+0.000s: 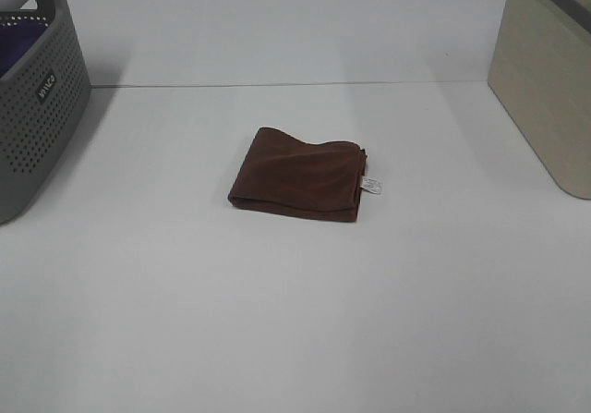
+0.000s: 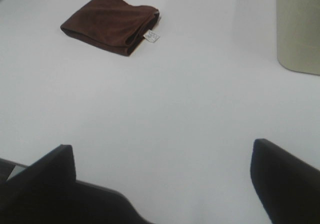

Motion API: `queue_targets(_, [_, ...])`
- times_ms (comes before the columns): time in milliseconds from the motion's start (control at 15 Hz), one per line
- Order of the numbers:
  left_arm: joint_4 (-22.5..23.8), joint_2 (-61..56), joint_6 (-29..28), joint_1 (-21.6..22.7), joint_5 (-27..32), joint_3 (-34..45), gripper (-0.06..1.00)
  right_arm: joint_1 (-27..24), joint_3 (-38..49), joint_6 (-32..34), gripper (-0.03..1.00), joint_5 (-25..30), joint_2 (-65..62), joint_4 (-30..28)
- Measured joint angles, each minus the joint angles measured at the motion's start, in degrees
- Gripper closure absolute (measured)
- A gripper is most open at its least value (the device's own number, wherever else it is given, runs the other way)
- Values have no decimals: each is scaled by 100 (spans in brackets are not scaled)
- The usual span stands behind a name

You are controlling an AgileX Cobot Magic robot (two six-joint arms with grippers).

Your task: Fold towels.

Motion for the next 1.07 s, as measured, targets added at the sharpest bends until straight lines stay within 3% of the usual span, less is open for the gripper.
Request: queue_targets(1067, [-6,-332,0,11,0,0,19,0,29,0,8,6,-309,178])
